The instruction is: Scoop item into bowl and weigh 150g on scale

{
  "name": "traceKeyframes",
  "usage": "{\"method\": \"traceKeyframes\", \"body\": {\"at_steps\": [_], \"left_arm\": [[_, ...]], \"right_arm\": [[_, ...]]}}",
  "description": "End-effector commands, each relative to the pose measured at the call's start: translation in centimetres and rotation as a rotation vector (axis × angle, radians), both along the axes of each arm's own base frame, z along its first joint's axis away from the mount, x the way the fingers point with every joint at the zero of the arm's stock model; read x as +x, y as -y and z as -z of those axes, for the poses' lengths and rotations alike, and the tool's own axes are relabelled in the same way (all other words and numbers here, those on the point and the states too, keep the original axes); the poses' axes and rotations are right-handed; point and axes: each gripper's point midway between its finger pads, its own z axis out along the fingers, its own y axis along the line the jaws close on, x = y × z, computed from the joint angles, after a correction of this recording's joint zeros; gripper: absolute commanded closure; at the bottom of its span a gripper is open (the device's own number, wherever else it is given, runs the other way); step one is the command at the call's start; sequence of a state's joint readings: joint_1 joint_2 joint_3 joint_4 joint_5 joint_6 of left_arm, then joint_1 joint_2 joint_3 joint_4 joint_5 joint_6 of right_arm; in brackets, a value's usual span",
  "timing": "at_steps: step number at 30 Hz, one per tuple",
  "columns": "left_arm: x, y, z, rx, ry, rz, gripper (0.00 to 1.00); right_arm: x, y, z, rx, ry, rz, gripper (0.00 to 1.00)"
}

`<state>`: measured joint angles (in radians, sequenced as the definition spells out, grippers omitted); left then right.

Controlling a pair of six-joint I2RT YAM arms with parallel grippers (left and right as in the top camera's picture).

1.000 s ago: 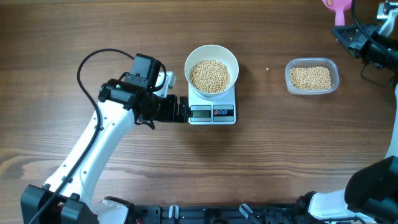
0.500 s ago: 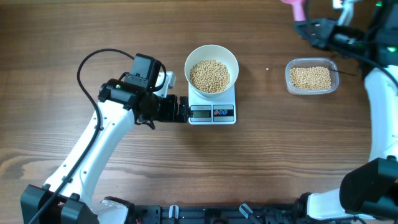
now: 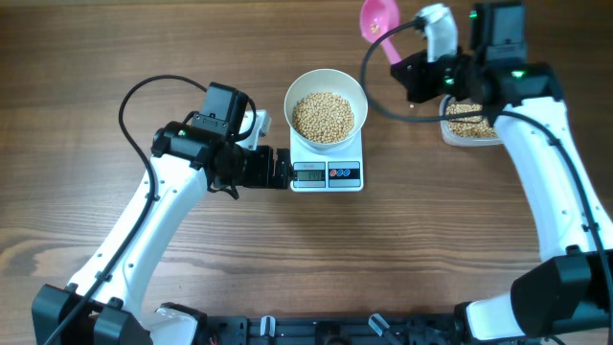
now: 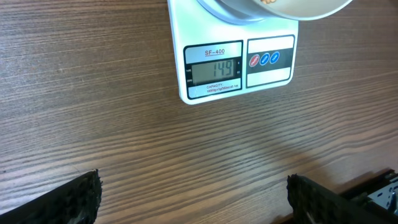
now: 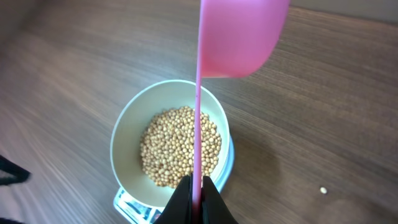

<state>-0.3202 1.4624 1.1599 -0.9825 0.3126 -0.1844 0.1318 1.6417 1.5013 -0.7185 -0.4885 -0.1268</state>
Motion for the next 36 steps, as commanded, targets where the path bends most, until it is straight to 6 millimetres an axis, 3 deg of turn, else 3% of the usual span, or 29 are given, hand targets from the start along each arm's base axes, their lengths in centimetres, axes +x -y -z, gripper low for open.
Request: {"method": "traceKeyframes", "body": {"at_steps": [1, 11, 21, 28, 36], "left_arm": [[0.0, 0.0, 0.2, 0.000, 0.001, 0.017, 0.00], [0.0, 0.0, 0.2, 0.000, 0.001, 0.017, 0.00], [0.0, 0.0, 0.2, 0.000, 0.001, 0.017, 0.00], [0.0, 0.0, 0.2, 0.000, 0.001, 0.017, 0.00], [0.0, 0.0, 0.2, 0.000, 0.001, 0.017, 0.00]], "right_arm": [[0.1, -0.7, 0.7, -0.100, 0.030, -0.026, 0.96], [-2.5, -3.5, 1.9, -0.148, -0.012, -0.149, 0.96], [-2.5, -2.8, 2.7, -0.271, 0.017, -0.163, 0.96], [-3.0, -3.6, 3.0, -0.278, 0.008, -0.184, 0.96], [-3.1, -3.4, 4.8, -0.337, -0.025, -0.205, 0.96]]}}
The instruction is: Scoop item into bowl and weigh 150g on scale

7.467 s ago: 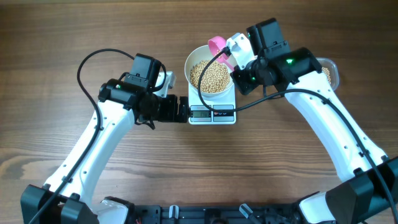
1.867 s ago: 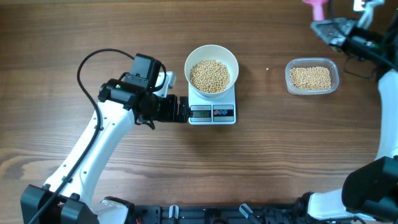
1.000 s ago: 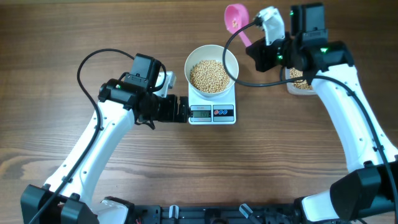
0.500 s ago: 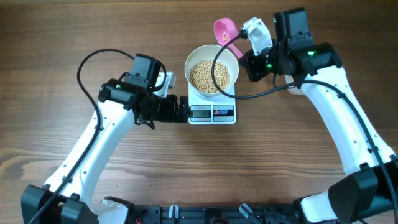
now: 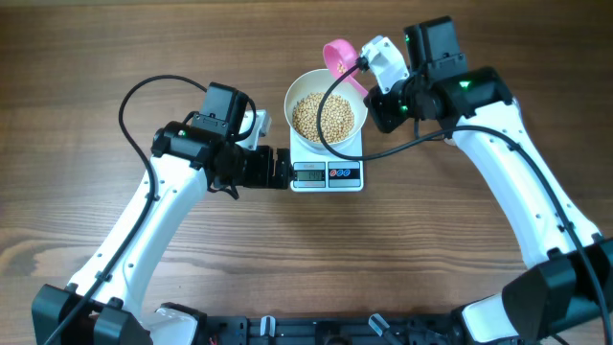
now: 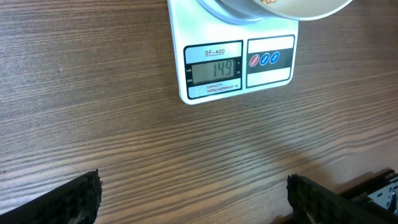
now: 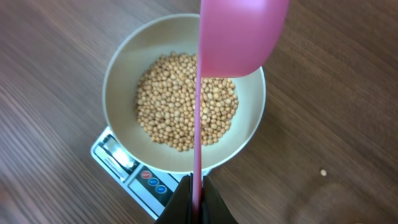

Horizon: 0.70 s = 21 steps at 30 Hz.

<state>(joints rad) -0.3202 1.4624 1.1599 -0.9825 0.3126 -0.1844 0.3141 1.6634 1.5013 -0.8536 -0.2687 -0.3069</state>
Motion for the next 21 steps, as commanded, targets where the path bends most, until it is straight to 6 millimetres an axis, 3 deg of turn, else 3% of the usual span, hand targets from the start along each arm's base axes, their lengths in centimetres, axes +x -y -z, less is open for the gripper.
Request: {"method": "traceKeyframes", "body": {"at_steps": [1, 13, 21], "left_arm": [[0.05, 0.01, 0.19, 0.000, 0.001, 0.017, 0.00], [0.05, 0.01, 0.19, 0.000, 0.001, 0.017, 0.00], [0.05, 0.01, 0.19, 0.000, 0.001, 0.017, 0.00]], "right_arm": [[0.49, 0.25, 1.07, -0.051, 0.001, -0.020, 0.96], [0.14, 0.01, 1.79, -0.204, 0.048, -0.053, 0.96], [-0.31, -0.33, 1.95, -0.201, 0.034, -0.059, 0.96]]}}
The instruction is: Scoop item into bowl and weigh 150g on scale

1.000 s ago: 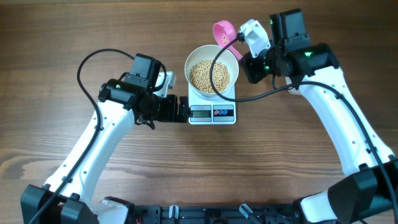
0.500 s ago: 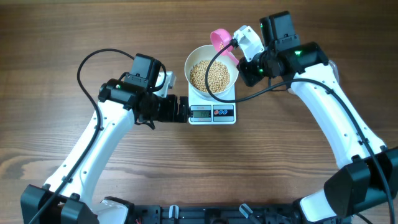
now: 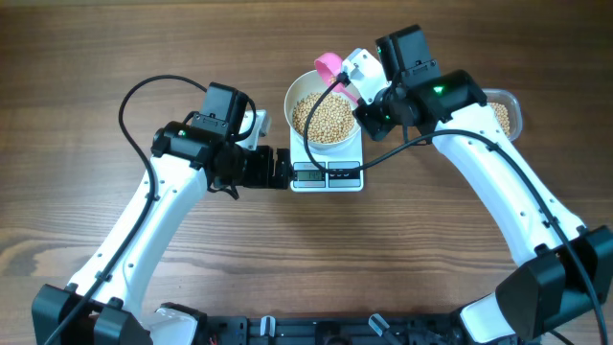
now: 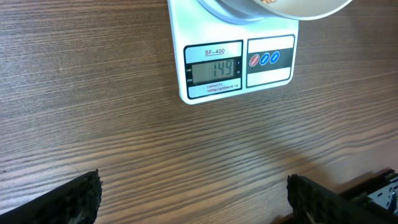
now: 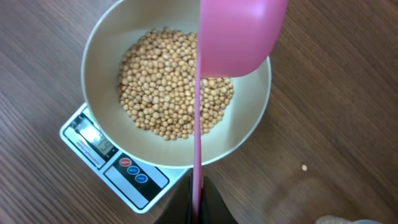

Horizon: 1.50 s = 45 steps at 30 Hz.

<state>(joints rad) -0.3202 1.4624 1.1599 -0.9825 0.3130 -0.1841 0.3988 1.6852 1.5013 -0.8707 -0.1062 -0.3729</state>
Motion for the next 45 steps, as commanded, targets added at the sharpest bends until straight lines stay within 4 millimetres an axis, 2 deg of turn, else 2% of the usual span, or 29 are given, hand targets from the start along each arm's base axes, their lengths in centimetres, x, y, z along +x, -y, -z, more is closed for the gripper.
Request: {"method": "traceKeyframes", "body": {"at_steps": [1, 5, 12, 18, 27, 32, 45], "left_arm": [[0.1, 0.0, 0.2, 0.000, 0.001, 0.016, 0.00], [0.1, 0.0, 0.2, 0.000, 0.001, 0.017, 0.00], [0.1, 0.0, 0.2, 0.000, 0.001, 0.017, 0.00], [0.1, 0.0, 0.2, 0.000, 0.001, 0.016, 0.00], [0.1, 0.0, 0.2, 0.000, 0.001, 0.017, 0.00], [0.1, 0.0, 0.2, 0.000, 0.001, 0.016, 0.00], [0.1, 0.0, 0.2, 0.000, 0.001, 0.017, 0.00]], "right_arm": [[0.1, 0.3, 0.4, -0.026, -0.003, -0.003, 0.96], [-0.3, -0.6, 0.3, 0.024, -0.023, -0.031, 0.96], [-0.3, -0.7, 0.3, 0.034, -0.029, -0.012, 0.96], [-0.5, -1.0, 0.1, 0.115, -0.073, 0.024, 0.96], [0.3, 0.7, 0.0, 0.132, -0.077, 0.072, 0.96], [0.3, 0.7, 0.1, 0.104, -0.056, 0.013, 0.96], [0.0, 0.8, 0.2, 0.082, -0.058, -0.006, 0.96]]}}
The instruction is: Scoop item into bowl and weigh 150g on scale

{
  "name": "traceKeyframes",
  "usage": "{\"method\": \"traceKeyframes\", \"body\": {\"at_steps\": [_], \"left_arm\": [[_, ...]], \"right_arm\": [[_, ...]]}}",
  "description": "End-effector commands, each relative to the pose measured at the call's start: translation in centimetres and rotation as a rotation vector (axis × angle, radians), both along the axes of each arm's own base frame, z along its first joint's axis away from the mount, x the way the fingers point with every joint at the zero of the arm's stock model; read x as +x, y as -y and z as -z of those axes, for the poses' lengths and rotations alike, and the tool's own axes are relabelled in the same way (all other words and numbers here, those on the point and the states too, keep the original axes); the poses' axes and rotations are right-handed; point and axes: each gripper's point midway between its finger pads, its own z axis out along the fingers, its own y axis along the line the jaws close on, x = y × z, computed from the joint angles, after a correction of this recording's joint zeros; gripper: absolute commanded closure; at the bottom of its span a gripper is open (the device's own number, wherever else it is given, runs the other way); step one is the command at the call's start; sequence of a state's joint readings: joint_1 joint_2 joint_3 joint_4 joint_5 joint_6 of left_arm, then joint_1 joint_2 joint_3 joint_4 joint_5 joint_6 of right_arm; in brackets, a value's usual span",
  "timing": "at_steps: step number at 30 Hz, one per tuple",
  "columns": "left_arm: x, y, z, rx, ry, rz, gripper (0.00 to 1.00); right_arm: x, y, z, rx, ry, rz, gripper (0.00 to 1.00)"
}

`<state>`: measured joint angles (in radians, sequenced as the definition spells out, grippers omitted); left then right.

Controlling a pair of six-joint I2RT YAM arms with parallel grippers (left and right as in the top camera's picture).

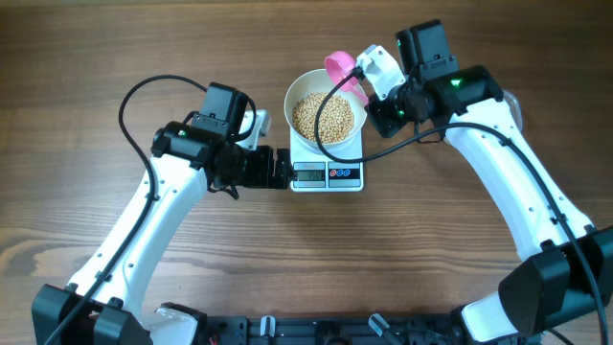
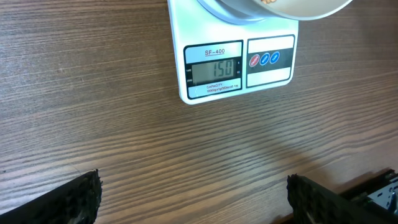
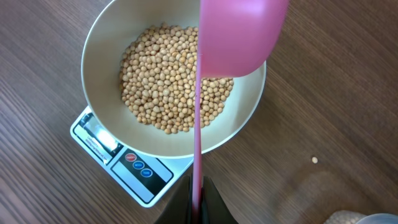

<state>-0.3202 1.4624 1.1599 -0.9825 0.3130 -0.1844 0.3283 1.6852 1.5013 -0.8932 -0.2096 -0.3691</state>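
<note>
A white bowl (image 1: 290, 103) of tan beans (image 1: 324, 117) stands on a white scale (image 1: 328, 175). In the left wrist view the scale's display (image 2: 214, 68) reads 150. My right gripper (image 3: 196, 186) is shut on the thin handle of a pink scoop (image 3: 242, 34), whose cup hangs over the bowl's far right rim (image 3: 258, 87). From overhead the scoop (image 1: 338, 65) sits at the bowl's back right edge; what it holds is hidden. My left gripper (image 2: 193, 199) stands open on the table just left of the scale, nothing between its fingers.
A clear container (image 1: 511, 103) lies to the right, mostly hidden under my right arm. One stray bean (image 3: 314, 160) lies on the wood right of the scale. A black cable loops from the right wrist over the bowl's right side.
The display has gone from 149 to 150. My right gripper, still shut on the scoop, now sits slightly further right, with the cup nearer the bowl's rim. The left arm has not moved.
At first the scoop was held up behind and right of the bowl, near the bean container, and the scale read 149. Then the scoop was at the bowl's far right rim, then over the beans. Now the reading is 150.
</note>
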Motion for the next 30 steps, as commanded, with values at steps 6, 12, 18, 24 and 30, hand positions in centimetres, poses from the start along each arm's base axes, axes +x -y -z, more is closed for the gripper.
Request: {"method": "traceKeyframes", "body": {"at_steps": [6, 12, 18, 24, 30], "left_arm": [[0.1, 0.0, 0.2, 0.001, 0.002, 0.017, 0.00], [0.1, 0.0, 0.2, 0.000, 0.001, 0.017, 0.00], [0.1, 0.0, 0.2, 0.000, 0.001, 0.017, 0.00], [0.1, 0.0, 0.2, 0.000, 0.001, 0.017, 0.00], [0.1, 0.0, 0.2, 0.000, 0.001, 0.017, 0.00]], "right_arm": [[0.0, -0.5, 0.2, 0.007, -0.002, -0.026, 0.96], [0.6, -1.0, -0.3, 0.086, -0.020, 0.075, 0.96], [0.9, -0.6, -0.9, 0.216, -0.085, 0.153, 0.96], [1.5, 1.6, -2.7, 0.456, -0.184, 0.230, 0.96], [1.9, 7.5, -3.2, 0.575, -0.250, 0.382, 0.96]]}}
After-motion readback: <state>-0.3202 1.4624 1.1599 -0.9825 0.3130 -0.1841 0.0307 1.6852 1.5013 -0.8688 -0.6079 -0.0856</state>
